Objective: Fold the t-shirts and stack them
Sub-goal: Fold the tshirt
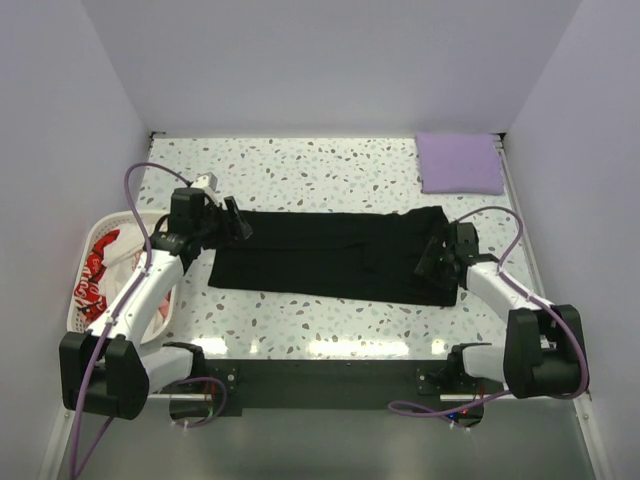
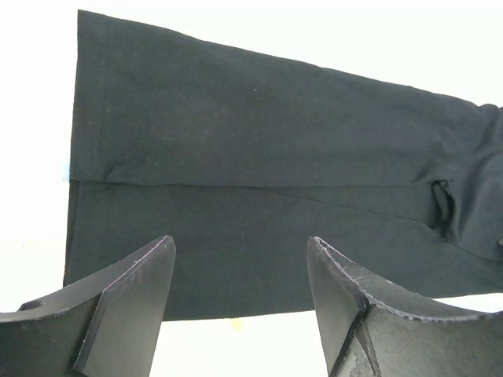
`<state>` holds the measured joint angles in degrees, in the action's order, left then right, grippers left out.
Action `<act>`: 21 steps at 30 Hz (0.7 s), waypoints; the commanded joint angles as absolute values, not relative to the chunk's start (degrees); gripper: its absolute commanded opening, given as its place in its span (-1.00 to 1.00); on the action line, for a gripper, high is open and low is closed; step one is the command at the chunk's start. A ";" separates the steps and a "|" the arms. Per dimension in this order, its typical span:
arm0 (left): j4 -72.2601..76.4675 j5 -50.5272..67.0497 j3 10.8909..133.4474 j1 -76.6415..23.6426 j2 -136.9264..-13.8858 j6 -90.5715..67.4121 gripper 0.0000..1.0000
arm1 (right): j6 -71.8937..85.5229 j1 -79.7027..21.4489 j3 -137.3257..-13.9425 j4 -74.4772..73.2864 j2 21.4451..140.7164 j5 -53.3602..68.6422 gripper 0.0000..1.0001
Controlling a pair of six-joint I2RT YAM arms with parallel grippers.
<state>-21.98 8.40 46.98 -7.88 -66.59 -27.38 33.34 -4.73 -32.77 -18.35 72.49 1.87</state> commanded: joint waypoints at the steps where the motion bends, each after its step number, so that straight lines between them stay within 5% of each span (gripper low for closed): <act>1: -20.83 9.76 46.49 -7.47 -64.95 -26.02 0.46 | 36.73 -4.22 -31.12 -10.55 72.16 3.08 0.04; 13: -20.74 9.41 46.32 -7.56 -64.95 -25.93 0.46 | 36.92 -4.22 -29.97 -10.19 68.21 1.85 -0.87; 21: -20.83 9.49 46.14 -7.56 -65.04 -26.02 0.46 | 34.46 -4.13 -33.04 -18.18 62.50 1.76 -1.00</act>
